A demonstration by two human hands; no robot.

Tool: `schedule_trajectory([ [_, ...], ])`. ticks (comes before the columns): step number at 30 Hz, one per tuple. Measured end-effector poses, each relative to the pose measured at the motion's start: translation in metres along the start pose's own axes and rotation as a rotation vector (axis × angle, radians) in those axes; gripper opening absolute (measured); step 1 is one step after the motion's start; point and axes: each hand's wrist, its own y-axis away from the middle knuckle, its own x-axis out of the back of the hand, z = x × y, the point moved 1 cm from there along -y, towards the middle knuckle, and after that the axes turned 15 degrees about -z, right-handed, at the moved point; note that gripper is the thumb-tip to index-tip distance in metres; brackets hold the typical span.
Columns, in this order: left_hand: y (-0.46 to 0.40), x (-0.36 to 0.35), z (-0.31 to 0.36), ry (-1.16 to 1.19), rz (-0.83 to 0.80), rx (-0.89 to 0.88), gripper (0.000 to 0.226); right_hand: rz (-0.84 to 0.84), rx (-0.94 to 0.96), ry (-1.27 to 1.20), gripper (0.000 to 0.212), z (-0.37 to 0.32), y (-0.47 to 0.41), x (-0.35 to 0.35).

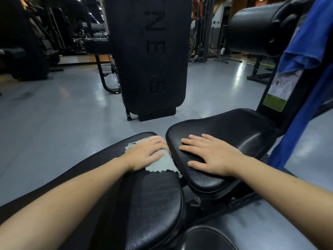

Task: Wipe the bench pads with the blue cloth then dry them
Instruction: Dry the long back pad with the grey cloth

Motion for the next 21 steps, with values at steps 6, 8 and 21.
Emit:
schedule_trajectory([
  [6, -0.014, 0.008, -0.037, 0.061, 0.039, 0.138, 0.039, 0.023, 0.015, -0.022, 0.074, 0.003, -0.002, -0.003],
  [8, -0.016, 0.011, -0.049, 0.120, 0.065, 0.235, 0.035, 0.034, 0.019, -0.029, 0.073, 0.003, -0.002, -0.003],
  [21, 0.073, -0.015, -0.075, 0.312, 0.137, 0.558, 0.077, 0.057, 0.012, -0.025, 0.067, 0.003, -0.002, -0.005],
])
